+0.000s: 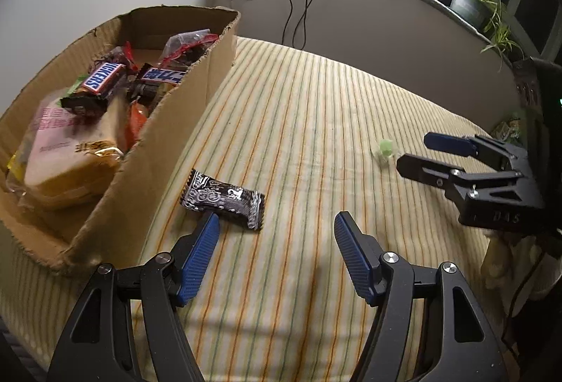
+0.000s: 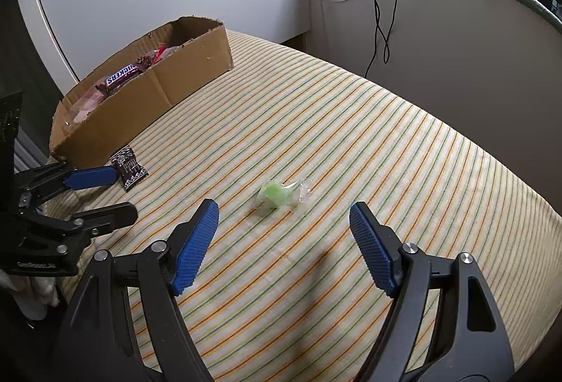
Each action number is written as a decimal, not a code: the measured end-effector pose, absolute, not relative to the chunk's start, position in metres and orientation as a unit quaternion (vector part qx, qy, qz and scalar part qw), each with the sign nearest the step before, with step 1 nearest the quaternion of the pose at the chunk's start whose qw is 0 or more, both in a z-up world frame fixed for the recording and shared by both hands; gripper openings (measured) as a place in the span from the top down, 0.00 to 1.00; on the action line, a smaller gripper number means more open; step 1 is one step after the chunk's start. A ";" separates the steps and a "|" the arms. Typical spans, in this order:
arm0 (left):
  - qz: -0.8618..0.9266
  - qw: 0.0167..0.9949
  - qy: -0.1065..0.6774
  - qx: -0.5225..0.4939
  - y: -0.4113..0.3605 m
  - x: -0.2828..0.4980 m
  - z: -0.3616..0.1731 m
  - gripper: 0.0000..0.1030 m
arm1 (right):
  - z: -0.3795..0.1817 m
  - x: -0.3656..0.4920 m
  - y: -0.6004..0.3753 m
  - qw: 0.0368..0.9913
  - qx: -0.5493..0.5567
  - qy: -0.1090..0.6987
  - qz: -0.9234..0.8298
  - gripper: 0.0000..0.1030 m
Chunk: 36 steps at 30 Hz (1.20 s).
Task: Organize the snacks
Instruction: 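Move both open tools back over the green candy and dark packet, then grasp the green candy with the right tool while the left tool grasps the dark chocolate packet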
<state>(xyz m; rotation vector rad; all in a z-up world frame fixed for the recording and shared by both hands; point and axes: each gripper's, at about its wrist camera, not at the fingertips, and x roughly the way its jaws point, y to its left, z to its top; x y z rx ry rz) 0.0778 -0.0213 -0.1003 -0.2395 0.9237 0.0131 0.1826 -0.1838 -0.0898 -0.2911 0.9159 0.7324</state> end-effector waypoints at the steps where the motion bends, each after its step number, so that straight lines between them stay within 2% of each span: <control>1: 0.007 0.889 0.445 -0.111 -0.023 0.080 -0.101 0.34 | -0.091 0.183 -0.184 0.823 -0.136 0.431 0.345 0.23; 13: -0.010 0.888 0.452 -0.087 -0.030 0.109 -0.100 0.35 | -0.096 0.187 -0.183 0.816 -0.132 0.438 0.354 0.29; 14: -0.010 0.887 0.452 -0.087 -0.029 0.110 -0.100 0.37 | -0.096 0.188 -0.182 0.815 -0.132 0.439 0.355 0.30; 16: -0.010 0.887 0.453 -0.083 -0.029 0.115 -0.101 0.43 | -0.098 0.190 -0.181 0.812 -0.131 0.444 0.355 0.42; 17: -0.011 0.887 0.454 -0.080 -0.029 0.117 -0.102 0.47 | -0.099 0.190 -0.181 0.811 -0.130 0.447 0.355 0.44; 20: -0.013 0.887 0.456 -0.070 -0.031 0.123 -0.104 0.56 | -0.102 0.194 -0.180 0.809 -0.128 0.454 0.351 0.44; 27: -0.017 0.892 0.449 -0.043 -0.041 0.126 -0.107 0.70 | -0.102 0.197 -0.169 0.807 -0.137 0.458 0.348 0.45; 29: -0.017 0.894 0.447 -0.041 -0.041 0.125 -0.108 0.75 | -0.102 0.197 -0.165 0.806 -0.142 0.459 0.345 0.51; 36: -0.021 0.895 0.443 -0.050 -0.039 0.125 -0.108 0.78 | -0.105 0.193 -0.154 0.812 -0.182 0.448 0.326 0.69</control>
